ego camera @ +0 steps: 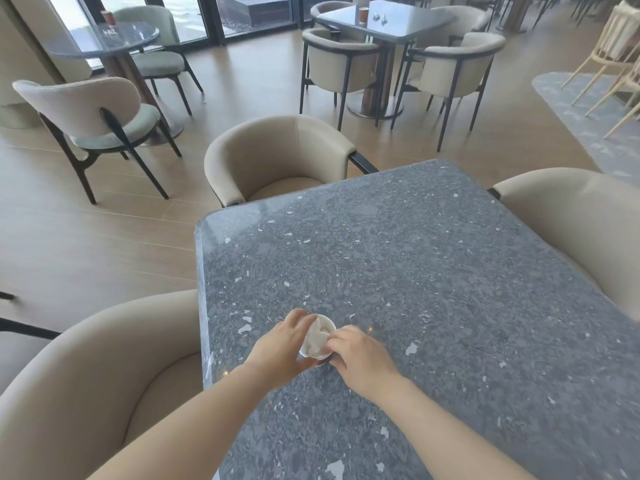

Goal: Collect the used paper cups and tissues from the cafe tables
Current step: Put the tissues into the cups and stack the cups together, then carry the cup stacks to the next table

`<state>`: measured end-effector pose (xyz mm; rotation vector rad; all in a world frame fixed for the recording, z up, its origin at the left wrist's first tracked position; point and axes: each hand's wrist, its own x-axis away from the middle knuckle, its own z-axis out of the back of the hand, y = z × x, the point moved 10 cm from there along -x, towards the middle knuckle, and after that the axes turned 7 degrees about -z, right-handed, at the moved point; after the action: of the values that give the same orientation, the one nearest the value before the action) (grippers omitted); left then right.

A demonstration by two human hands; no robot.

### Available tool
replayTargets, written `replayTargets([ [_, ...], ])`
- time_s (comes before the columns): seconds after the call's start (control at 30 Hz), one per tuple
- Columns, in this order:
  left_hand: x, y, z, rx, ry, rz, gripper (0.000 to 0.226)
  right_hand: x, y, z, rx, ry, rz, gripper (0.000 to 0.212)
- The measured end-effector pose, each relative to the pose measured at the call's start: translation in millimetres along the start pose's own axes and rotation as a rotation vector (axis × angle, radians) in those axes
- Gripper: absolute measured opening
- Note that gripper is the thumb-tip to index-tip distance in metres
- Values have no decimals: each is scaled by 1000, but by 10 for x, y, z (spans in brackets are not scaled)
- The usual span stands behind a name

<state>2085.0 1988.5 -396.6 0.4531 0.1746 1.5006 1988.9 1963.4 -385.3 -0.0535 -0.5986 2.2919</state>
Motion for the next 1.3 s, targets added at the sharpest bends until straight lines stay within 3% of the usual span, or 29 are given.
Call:
replayTargets([
  [0.17, -6, 74, 72, 36, 9, -20, 80, -19, 23, 95, -47, 28, -25, 16],
  [0.37, 182, 207, 418, 157, 140, -30, 76, 117, -116, 421, -116, 108, 10, 13],
  [0.7, 959, 272, 877, 124, 247, -43, 35, 507, -975, 866, -155, 299, 156, 18],
  [0.83, 1418, 203, 1012, 116, 285, -25, 27, 673, -1395, 829, -164, 301, 228, 18],
  [1.03, 2290, 7, 1226, 126, 379, 39, 28, 932, -2156, 639, -208, 272, 340, 15],
  [1.3, 3678, -304, 1540, 127, 609, 130, 67, 1373, -3306, 323, -221, 261, 460, 12],
])
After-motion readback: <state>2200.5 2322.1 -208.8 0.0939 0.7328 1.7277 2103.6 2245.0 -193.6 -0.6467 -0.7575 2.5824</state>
